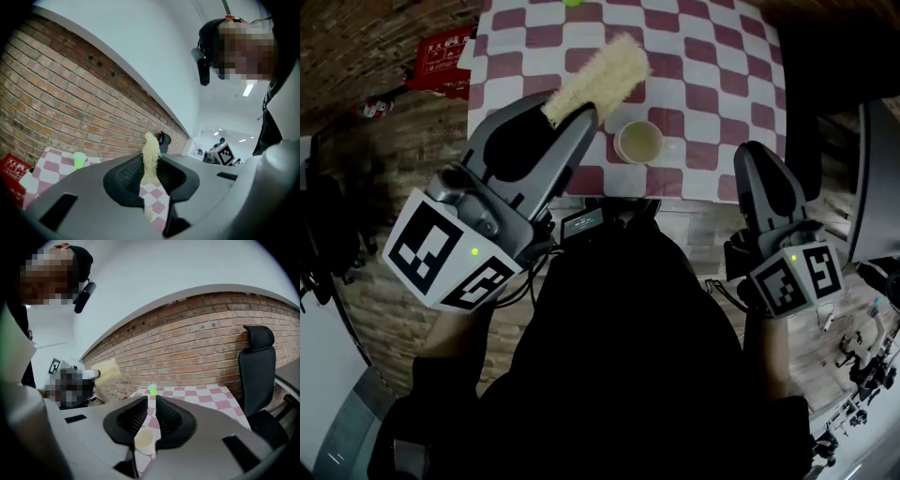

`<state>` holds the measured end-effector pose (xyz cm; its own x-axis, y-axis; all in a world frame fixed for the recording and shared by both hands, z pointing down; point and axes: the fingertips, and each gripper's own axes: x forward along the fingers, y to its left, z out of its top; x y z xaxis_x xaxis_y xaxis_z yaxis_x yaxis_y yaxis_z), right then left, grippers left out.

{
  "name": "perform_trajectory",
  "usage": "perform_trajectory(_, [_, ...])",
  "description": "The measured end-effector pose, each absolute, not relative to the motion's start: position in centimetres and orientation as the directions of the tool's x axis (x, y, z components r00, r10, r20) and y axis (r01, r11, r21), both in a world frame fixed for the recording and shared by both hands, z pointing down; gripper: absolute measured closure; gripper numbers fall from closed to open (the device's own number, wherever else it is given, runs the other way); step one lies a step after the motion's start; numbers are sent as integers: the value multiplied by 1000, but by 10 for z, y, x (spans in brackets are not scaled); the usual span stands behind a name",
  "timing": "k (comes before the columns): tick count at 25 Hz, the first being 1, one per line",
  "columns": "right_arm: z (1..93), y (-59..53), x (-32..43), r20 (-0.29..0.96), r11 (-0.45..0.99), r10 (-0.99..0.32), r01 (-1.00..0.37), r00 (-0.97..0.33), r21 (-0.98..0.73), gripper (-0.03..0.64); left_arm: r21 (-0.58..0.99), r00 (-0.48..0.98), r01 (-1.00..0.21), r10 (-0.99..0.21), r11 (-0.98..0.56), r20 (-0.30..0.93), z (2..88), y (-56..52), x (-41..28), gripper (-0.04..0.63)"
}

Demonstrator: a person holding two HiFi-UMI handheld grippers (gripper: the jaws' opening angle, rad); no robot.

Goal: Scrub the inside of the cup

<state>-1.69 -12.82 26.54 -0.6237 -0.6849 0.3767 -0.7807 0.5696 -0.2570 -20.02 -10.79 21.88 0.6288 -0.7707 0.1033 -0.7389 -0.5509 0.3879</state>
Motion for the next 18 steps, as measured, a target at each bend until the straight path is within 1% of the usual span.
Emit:
perform_trajectory(3, [279,-121,-17,408,545,-674,-787,-616,-288,548,453,686,-692,-709,-562,167,247,-111,-179,517])
perform_trajectory(5, [286,-116,-15,424,529,-672,-794,-607,-299,548,522,711,-653,-680,-548,176,259,-116,-171,517])
perform_trajectory(7, [292,-112,-13,434,515,-672,-799,-601,-309,548,553,724,-634,-666,-540,180,266,-121,-167,517])
perform_trajectory(10, [301,-107,-9,451,495,-672,-809,-587,-316,548,559,729,-639,-646,-527,225,290,-130,-163,517])
perform_trajectory(15, [309,-102,-10,474,486,-665,-816,-577,-312,548,617,739,-650,-559,-444,377,366,-138,-155,517])
perform_trajectory(18, [309,-102,-11,482,485,-661,-818,-574,-309,547,607,730,-671,-525,-425,438,395,-144,-154,517])
